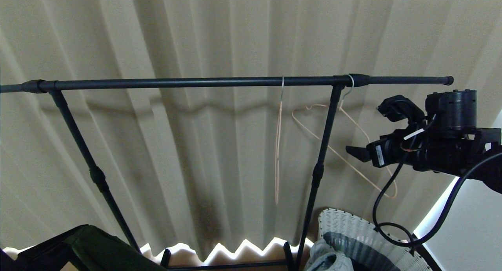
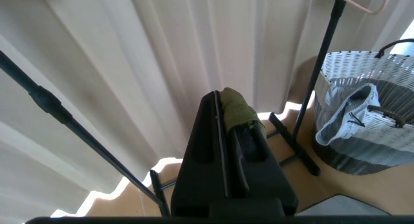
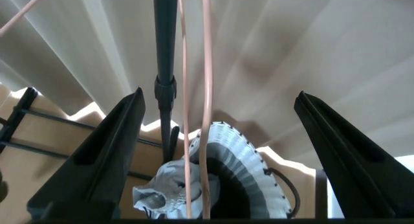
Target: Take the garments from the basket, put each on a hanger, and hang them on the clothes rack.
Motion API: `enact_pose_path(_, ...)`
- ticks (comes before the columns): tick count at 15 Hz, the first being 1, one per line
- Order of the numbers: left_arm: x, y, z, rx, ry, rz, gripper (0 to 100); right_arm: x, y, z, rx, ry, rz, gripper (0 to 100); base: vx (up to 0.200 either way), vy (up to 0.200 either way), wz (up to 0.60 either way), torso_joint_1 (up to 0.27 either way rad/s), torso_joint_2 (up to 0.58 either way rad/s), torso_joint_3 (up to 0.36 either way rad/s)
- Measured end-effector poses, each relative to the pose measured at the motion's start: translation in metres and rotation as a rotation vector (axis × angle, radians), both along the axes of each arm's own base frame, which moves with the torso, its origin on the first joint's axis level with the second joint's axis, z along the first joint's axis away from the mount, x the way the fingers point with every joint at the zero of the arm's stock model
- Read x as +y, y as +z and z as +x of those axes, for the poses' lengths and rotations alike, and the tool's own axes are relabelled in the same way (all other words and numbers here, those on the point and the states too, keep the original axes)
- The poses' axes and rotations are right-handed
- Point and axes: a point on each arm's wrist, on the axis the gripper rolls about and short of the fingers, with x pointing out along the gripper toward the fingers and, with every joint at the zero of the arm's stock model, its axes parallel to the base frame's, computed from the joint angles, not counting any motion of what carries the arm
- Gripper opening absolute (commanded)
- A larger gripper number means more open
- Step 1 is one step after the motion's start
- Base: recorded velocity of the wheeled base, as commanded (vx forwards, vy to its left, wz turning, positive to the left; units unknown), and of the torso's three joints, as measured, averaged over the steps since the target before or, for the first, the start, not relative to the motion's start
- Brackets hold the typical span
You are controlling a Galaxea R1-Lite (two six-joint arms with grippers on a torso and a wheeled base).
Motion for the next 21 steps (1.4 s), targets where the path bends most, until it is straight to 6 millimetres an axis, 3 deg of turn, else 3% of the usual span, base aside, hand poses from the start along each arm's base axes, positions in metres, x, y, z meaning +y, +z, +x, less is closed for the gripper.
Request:
enact_pose_path(1,0.000,0.000,0.000,-0.001,0.000,0.000,0,0.000,-0.001,0.000,0.004,0.000,0.000,100,0.000,0.000,0.00,0.000,0.00,0.000)
enact_pose_path(2,0.000,0.000,0.000,-0.002,0.000,-0.001,0,0.000,-0.002,0.000,0.005,0.000,-0.001,0,0.000,0.000,0.00,0.000,0.00,0.000)
enact_pose_path(9,0.000,0.000,0.000,-0.003,0.001,-0.001,0,0.000,-0.001,0.000,0.004,-0.002,0.003,0,0.000,0.000,0.00,0.000,0.00,0.000)
enact_pose_path(14,0.000,0.001,0.000,-0.005,0.002,-0.002,0,-0.002,0.008,-0.005,-0.011,-0.056,0.105,0,0.000,0.000,0.00,0.000,0.00,0.000)
enact_pose_path(21,0.000,0.000,-0.001,-0.004,-0.001,-0.001,0,-0.010,0.029,-0.032,-0.091,-0.113,0.132,0,0.000,0.000,0.00,0.000,0.00,0.000)
